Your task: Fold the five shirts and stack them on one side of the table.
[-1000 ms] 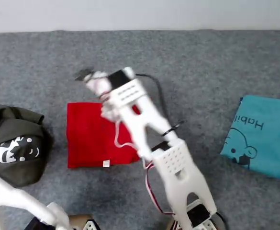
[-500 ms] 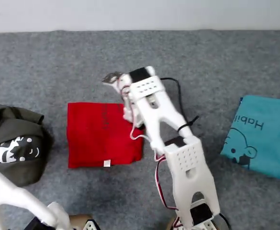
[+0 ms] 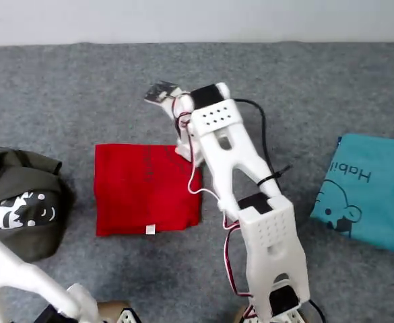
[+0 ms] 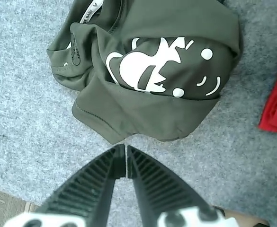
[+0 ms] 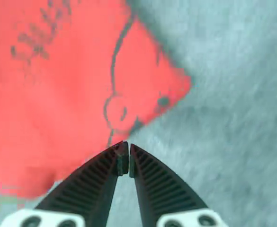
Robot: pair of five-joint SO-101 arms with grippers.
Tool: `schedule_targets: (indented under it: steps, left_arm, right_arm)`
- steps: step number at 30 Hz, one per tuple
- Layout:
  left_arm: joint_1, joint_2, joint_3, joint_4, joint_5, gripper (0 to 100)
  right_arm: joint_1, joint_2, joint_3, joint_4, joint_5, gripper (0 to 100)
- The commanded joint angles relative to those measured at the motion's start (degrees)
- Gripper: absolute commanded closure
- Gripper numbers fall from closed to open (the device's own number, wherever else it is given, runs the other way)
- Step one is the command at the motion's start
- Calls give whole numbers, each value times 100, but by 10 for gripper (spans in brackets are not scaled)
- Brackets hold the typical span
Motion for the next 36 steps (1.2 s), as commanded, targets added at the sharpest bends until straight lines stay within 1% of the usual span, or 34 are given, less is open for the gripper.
schedule_targets:
  steps: [1,4,9,12,16,21,23,28,33,36]
  left_arm:
    - [44,-167,-207,141,53,984]
    - [35,-167,-215,141,53,984]
    - [35,-167,-215,141,53,984]
    - [35,-167,-215,141,53,984]
    - [35,-167,-215,141,53,984]
    - [35,-167,-215,141,53,984]
    - [35,-167,-215,141,53,984]
    - [35,-167,-207,141,53,984]
    - [35,-167,-207,141,53,984]
    - [35,-167,-207,141,53,984]
  right_arm:
    - [-48,-92,-141,-673,35,987]
    - [22,312,-141,-1024,70,988]
    - [444,804,-149,-1226,79,988]
    - [690,840,-149,-1165,79,988]
    - [743,497,-246,-523,79,988]
    - [268,-127,-246,505,18,988]
    - [40,-330,-246,884,-202,988]
    - [-321,-936,387,954,-1020,988]
    - [-848,-1587,1890,910,-1292,988]
    - [-1095,-1604,2347,831,-1310,988]
